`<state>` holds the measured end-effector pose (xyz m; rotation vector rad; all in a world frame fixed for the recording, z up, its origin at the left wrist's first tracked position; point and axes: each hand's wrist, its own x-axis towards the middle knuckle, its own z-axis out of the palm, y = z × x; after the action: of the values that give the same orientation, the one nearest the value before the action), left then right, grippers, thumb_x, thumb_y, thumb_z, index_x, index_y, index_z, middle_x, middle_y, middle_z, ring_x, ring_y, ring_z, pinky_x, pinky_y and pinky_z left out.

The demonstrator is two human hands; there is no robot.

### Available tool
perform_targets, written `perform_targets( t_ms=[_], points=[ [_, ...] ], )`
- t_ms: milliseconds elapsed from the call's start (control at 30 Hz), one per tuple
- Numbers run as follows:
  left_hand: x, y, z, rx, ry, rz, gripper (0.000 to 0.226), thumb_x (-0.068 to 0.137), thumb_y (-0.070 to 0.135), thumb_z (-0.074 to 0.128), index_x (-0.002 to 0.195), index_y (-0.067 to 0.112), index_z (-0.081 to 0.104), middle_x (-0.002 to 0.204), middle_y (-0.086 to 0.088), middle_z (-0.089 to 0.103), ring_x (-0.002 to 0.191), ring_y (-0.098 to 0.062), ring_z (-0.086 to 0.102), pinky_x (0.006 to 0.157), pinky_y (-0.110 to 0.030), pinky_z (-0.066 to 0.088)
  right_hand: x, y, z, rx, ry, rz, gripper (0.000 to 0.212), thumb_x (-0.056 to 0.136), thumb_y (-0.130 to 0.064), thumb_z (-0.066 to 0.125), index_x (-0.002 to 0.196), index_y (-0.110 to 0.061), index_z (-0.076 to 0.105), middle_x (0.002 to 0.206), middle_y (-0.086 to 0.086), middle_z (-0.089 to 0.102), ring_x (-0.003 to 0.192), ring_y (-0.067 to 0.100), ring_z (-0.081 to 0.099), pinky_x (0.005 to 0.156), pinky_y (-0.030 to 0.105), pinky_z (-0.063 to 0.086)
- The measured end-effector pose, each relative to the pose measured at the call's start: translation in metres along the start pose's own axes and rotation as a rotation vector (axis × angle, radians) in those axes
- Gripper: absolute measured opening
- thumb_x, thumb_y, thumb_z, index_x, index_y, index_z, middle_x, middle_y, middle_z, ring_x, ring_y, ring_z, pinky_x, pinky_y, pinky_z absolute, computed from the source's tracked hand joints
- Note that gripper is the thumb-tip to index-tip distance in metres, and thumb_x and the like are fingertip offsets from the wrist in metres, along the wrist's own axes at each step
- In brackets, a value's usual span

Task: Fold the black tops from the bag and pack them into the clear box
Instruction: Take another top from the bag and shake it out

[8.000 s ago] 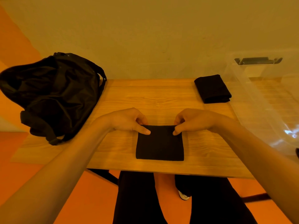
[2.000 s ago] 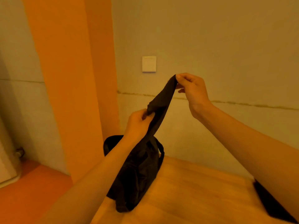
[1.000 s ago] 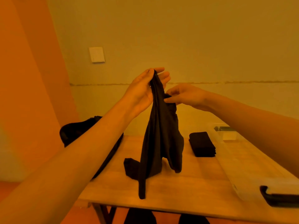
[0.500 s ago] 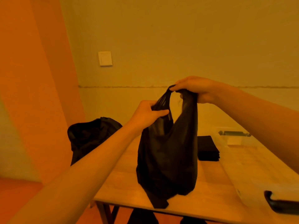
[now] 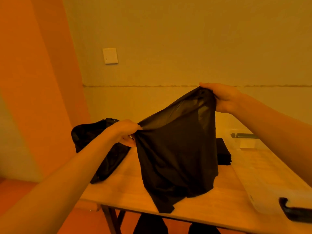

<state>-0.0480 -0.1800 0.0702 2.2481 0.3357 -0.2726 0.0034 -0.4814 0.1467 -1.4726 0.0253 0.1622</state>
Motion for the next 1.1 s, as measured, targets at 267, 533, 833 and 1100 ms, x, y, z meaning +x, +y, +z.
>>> perform_targets(
  t_ms=[267,533,833,1100],
  points=[
    [0.012,0.009,0.009,-0.786,-0.012,0.172,0.027,0.104,0.032,0.048,0.122,0.020,0.063,0.119,-0.008,0.068,0.107,-0.028,0.063,0.081,-0.040,0.048,0.006,0.007,0.015,0.028,0.048,-0.396,0.015,0.104,-0.024,0.051,0.093,-0.016,0.056,0.086,0.002,0.061,0.081,0.017,0.064,0.071,0.032,0.053],
    [0.003,0.006,0.020,-0.202,0.409,0.715,0.040,0.090,0.048,0.054,0.089,0.012,0.071,0.087,-0.004,0.068,0.081,-0.020,0.065,0.067,-0.039,0.056,-0.004,0.003,0.022,0.025,-0.041,-0.344,0.012,0.103,-0.023,0.055,0.094,-0.015,0.058,0.084,0.001,0.065,0.077,0.015,0.068,0.064,0.028,0.056],
    [-0.004,0.048,0.077,-0.847,-0.182,0.494,0.024,0.102,0.023,0.058,0.119,0.012,0.070,0.112,-0.006,0.075,0.102,-0.020,0.073,0.078,-0.031,0.058,-0.026,0.029,0.046,-0.619,-0.170,-0.451,0.024,0.096,-0.026,0.068,0.098,-0.003,0.068,0.091,0.005,0.076,0.082,0.014,0.075,0.068,0.031,0.063],
    [0.018,0.030,0.097,-0.991,-0.240,0.389,0.025,0.106,0.016,0.049,0.125,0.013,0.066,0.103,-0.005,0.073,0.089,-0.018,0.072,0.074,-0.031,0.058,0.044,0.102,-0.053,-1.038,0.131,-0.280,0.048,0.103,-0.049,0.048,0.139,-0.018,0.054,0.135,0.009,0.062,0.119,0.028,0.062,0.096,0.038,0.050]
  ],
)
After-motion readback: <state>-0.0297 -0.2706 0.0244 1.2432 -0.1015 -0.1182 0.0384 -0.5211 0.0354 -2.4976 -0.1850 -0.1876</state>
